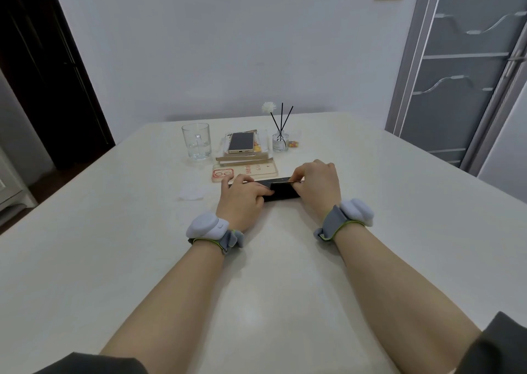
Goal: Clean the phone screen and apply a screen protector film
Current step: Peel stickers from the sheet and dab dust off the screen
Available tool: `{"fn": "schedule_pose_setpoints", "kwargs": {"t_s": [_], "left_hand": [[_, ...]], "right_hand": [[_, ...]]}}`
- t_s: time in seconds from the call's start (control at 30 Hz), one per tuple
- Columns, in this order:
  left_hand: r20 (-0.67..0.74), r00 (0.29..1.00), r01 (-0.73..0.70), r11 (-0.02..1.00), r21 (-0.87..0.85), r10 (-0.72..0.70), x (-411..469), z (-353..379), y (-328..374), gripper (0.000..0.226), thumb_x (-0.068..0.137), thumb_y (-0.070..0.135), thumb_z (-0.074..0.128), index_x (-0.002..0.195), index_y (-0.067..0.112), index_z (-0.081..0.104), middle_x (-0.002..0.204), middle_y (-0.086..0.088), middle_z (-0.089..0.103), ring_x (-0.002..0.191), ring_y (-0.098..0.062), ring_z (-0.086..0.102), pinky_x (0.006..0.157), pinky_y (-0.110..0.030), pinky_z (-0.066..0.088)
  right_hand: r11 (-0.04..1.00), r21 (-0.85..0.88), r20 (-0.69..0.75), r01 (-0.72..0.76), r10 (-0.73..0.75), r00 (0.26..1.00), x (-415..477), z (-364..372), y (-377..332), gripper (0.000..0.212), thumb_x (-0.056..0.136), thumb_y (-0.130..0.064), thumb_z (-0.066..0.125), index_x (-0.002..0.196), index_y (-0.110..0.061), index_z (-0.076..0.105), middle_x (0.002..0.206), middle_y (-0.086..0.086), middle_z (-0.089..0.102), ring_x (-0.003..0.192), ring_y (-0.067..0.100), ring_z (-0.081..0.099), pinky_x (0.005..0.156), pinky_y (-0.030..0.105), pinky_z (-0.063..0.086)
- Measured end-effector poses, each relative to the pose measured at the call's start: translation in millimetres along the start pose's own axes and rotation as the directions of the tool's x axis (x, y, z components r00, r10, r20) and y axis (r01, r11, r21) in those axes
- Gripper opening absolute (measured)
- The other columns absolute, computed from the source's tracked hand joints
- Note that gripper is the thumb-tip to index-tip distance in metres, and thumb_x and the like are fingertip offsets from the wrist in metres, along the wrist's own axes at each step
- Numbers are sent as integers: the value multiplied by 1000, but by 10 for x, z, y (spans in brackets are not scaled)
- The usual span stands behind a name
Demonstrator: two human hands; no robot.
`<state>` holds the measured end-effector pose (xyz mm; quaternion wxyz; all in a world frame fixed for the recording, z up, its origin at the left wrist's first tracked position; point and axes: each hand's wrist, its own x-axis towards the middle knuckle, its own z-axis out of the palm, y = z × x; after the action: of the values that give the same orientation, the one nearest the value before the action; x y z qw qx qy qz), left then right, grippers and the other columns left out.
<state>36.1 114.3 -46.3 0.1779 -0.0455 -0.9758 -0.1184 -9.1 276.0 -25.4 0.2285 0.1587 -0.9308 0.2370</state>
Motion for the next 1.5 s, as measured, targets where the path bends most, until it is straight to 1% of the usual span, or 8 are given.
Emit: {"fn": "schedule_pose_setpoints", "kwargs": {"t_s": [0.2, 0.47, 0.57, 0.73, 0.9, 1.1, 1.37, 1.5], "left_hand": [[-28, 1000, 4, 1000, 7, -3, 12, 18, -3, 41, 93, 17, 40, 116, 40, 64, 124, 23, 61, 124, -9, 38, 107, -33, 2], [-32, 999, 15, 1000, 4, -15, 13, 14, 19, 40, 94, 18, 40, 117, 40, 64, 124, 23, 61, 124, -9, 39, 110, -36, 6], [-51, 999, -4, 1000, 3, 4, 6, 20, 22, 38, 94, 17, 41, 117, 37, 64, 122, 20, 62, 123, -10, 39, 109, -34, 3], [-54, 997, -54, 997, 48, 57, 6, 32, 50, 41, 93, 17, 40, 125, 36, 57, 129, 18, 59, 126, -11, 38, 110, -38, 7], [2, 994, -108, 992, 72, 108, -4, 71, 126, 47, 93, 17, 36, 130, 39, 52, 135, 20, 54, 129, -11, 35, 107, -35, 0], [30, 993, -119, 986, 113, 116, 4, 75, 132, 44, 93, 18, 36, 127, 40, 54, 133, 20, 54, 131, -13, 32, 110, -40, 4], [46, 995, -95, 994, 59, 92, -6, 59, 156, 47, 93, 17, 34, 129, 41, 52, 137, 20, 51, 129, -12, 34, 109, -40, 6], [37, 994, -108, 991, 78, 105, 4, 72, 150, 44, 93, 18, 35, 125, 40, 55, 134, 18, 54, 130, -14, 33, 107, -39, 4]], "right_hand": [[1000, 5, 51, 26, -26, 998, -12, -73, 3, 20, 72, -10, 59, 70, -26, 71, 80, -1, 66, 93, 19, 52, 75, 26, 16], [993, -105, -44, -57, 52, 998, 62, 73, 26, 29, 82, -10, 52, 89, -25, 76, 93, 0, 71, 102, 20, 51, 90, 34, 25], [992, 26, -115, -124, 127, 985, 62, 64, 60, 28, 88, -14, 49, 94, -23, 75, 95, 1, 72, 102, 25, 52, 87, 37, 28], [940, 303, -143, -160, 211, 967, 79, -24, 77, 20, 86, -12, 54, 94, -7, 73, 95, 15, 68, 93, 32, 57, 75, 37, 42], [969, 243, -57, -41, 57, 997, 52, -13, -3, 19, 85, -10, 60, 89, -1, 75, 88, 21, 61, 84, 34, 57, 72, 39, 43], [985, 138, 105, 108, -123, 987, -15, -3, -84, 19, 80, -9, 61, 90, -6, 77, 89, 15, 64, 86, 31, 59, 73, 32, 43], [996, 84, 106, 13, -22, 994, 12, 36, -91, 23, 87, -7, 55, 97, -2, 75, 101, 16, 60, 95, 33, 56, 70, 28, 35], [990, 113, 103, 80, -92, 990, -19, 3, -137, 22, 84, -7, 56, 92, -1, 76, 94, 17, 62, 89, 33, 57, 70, 31, 40]]}}
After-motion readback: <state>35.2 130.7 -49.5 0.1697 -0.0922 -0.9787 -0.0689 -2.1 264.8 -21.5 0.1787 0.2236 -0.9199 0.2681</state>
